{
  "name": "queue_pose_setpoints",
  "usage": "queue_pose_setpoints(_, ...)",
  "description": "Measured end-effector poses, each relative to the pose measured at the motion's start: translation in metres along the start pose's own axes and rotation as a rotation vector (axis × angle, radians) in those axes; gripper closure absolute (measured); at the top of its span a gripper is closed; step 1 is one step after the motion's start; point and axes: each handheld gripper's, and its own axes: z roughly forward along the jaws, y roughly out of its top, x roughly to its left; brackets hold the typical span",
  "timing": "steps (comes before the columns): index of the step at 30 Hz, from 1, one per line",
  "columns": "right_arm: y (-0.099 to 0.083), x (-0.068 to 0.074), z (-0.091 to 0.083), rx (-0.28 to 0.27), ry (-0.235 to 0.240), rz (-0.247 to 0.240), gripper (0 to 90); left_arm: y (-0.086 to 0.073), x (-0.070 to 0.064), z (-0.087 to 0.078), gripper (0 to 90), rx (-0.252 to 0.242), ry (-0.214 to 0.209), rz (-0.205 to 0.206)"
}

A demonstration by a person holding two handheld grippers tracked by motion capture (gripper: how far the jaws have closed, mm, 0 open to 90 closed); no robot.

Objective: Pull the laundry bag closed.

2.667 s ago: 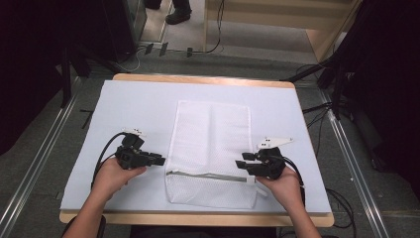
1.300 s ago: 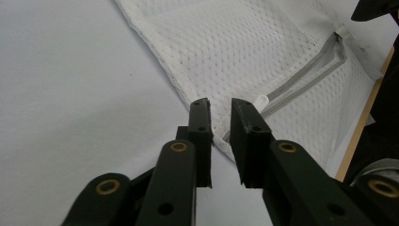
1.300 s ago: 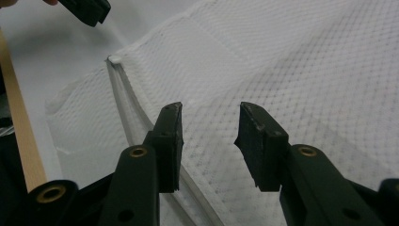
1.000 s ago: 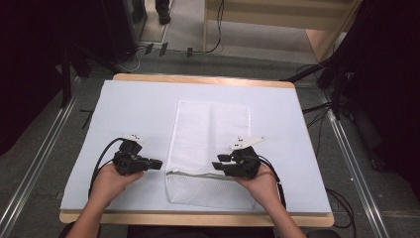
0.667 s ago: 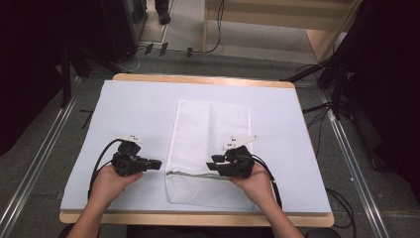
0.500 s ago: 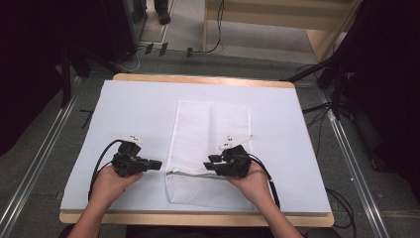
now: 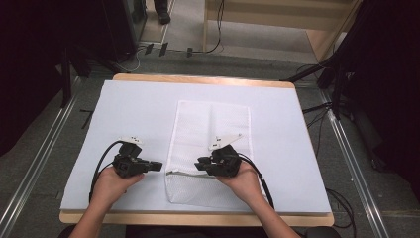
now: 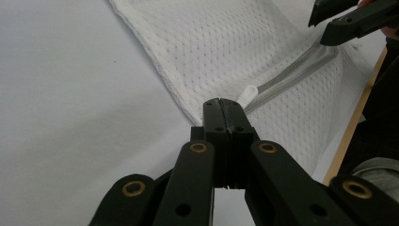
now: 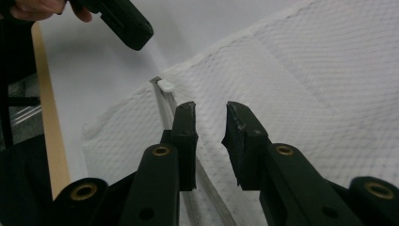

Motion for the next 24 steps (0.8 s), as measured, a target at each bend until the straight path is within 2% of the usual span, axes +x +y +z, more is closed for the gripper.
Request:
queue_pose_setpoints(6, 0.008, 0.006, 0.011, 0.017, 0.02, -0.019, 77.4, 0.0, 0.001, 0.0, 90.0, -0.007, -0.003, -0.001)
queue_pose_setpoints(17, 0.017, 0.012, 0.027, 0.028, 0.046, -0.014, 84.4, 0.001, 0.001, 0.0, 90.0, -0.006, 0.0, -0.008)
queue_pose_setpoints(24, 0.021, 0.014, 0.042, 0.045, 0.057, -0.014, 81.2, 0.0, 0.001, 0.002, 90.0, -0.002, -0.001, -0.002)
